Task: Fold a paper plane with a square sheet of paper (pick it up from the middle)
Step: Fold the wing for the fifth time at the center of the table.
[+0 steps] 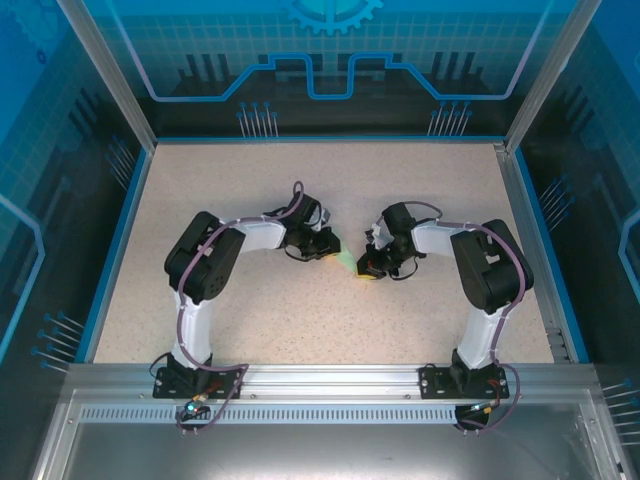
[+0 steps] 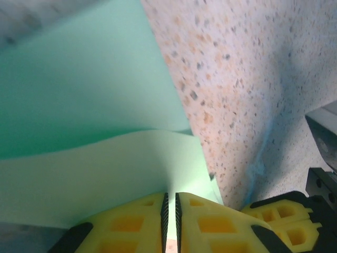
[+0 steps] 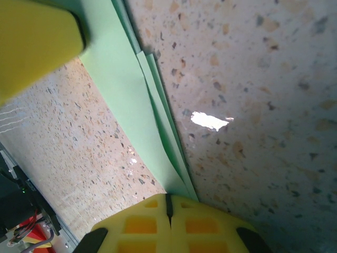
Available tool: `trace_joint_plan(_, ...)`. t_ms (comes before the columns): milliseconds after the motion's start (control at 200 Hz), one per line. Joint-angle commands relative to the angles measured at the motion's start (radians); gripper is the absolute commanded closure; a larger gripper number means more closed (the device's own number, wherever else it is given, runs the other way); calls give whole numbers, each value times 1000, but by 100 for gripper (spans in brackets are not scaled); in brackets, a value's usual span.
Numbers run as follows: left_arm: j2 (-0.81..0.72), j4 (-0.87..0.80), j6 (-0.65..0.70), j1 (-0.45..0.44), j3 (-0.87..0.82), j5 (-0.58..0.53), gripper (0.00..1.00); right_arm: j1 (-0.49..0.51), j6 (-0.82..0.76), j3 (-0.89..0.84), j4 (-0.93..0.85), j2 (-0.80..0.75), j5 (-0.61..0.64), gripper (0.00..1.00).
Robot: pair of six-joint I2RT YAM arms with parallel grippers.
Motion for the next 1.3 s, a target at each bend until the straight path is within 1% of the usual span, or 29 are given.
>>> trace_joint_plan(0, 37, -72, 54, 73, 18, -87, 84, -22, -9, -72, -123, 85, 212, 100)
trace_joint_plan(395, 57, -128, 87, 155, 70, -124, 84, -24, -7, -78, -118, 80, 208, 100)
trace_joint_plan(600, 80, -213, 121, 177, 166, -139, 84, -25, -8, -79, -118, 77, 209, 100)
trace_joint_plan(755, 84, -240, 135, 188, 208, -153, 83, -23, -8, -79, -116, 76, 205, 100)
trace_joint_plan(880, 59, -268, 150, 191, 236, -162, 83, -23, -8, -73, -115, 71, 193, 100)
trace_joint_plan(975, -11, -266, 143, 191, 217, -163, 83, -24, -7, -70, -115, 65, 189, 100)
trace_joint_plan(1130, -157, -209, 105, 159, 123, -167, 82, -24, -7, -68, -115, 68, 186, 100)
trace_joint_plan(1205, -197, -172, 76, 114, 70, -171, 82, -24, -7, -69, -115, 69, 188, 100)
trace_joint_plan(1296, -194, -109, 8, 36, 20, -161, 83, -24, -7, -69, -114, 74, 192, 100)
